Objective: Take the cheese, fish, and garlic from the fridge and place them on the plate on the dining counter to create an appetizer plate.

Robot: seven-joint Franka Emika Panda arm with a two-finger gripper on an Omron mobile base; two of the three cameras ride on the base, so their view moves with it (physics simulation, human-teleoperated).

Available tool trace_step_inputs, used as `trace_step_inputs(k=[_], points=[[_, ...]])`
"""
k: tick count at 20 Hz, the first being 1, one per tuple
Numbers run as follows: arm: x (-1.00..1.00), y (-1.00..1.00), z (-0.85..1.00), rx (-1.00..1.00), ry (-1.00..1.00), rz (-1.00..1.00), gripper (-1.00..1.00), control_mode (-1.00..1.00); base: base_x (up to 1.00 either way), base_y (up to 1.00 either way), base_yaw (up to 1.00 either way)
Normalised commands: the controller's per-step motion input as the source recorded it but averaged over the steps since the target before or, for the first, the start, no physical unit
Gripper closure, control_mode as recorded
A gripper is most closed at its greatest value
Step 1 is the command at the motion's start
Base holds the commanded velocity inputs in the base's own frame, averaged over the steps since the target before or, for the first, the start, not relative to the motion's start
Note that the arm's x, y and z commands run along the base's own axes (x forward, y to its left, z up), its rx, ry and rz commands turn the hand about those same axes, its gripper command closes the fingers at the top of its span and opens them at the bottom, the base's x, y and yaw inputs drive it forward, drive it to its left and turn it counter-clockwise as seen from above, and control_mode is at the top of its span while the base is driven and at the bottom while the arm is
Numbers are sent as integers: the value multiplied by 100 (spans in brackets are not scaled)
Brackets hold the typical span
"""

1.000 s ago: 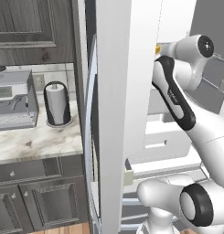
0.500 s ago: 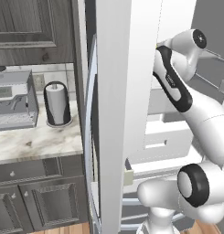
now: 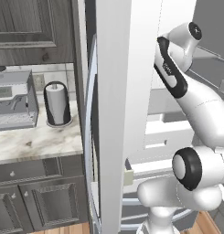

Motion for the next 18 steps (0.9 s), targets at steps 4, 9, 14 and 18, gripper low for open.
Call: trace_step_inputs(k=[4, 9, 14, 18], points=[[29, 10, -21, -1, 0, 0, -100, -100, 0, 0, 0], [33, 8, -10, 0, 0, 0, -100, -100, 0, 0, 0], [29, 0, 0, 0, 0, 0, -100, -100, 0, 0, 0], [26, 0, 0, 0, 0, 0, -100, -100, 0, 0, 0]])
